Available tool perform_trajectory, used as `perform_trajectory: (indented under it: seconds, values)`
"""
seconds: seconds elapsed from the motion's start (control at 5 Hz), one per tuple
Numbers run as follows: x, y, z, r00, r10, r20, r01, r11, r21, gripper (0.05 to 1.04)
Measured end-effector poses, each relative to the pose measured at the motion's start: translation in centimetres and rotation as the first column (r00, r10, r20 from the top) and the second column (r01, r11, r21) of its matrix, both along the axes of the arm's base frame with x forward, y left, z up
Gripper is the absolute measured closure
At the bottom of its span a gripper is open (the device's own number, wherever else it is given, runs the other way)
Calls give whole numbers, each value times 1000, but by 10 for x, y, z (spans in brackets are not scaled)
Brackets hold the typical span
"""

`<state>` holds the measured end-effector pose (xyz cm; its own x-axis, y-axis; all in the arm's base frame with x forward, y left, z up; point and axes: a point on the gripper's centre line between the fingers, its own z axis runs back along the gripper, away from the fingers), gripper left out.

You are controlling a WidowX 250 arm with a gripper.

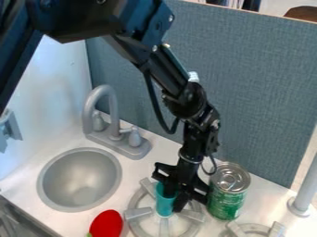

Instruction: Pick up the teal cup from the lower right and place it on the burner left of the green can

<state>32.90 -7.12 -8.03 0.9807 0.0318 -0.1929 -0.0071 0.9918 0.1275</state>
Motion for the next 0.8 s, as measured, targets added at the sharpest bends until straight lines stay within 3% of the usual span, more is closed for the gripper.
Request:
perform_trajectory:
  seconds: [0.4, 0.6, 0.8]
  values:
    - [-9, 1, 16, 998, 46, 48, -45, 999, -18, 115]
    - [-7, 1, 32, 993, 57, 100, -54, 998, -29, 79]
    - [-5, -1, 36, 993, 44, 107, -41, 999, -31, 83]
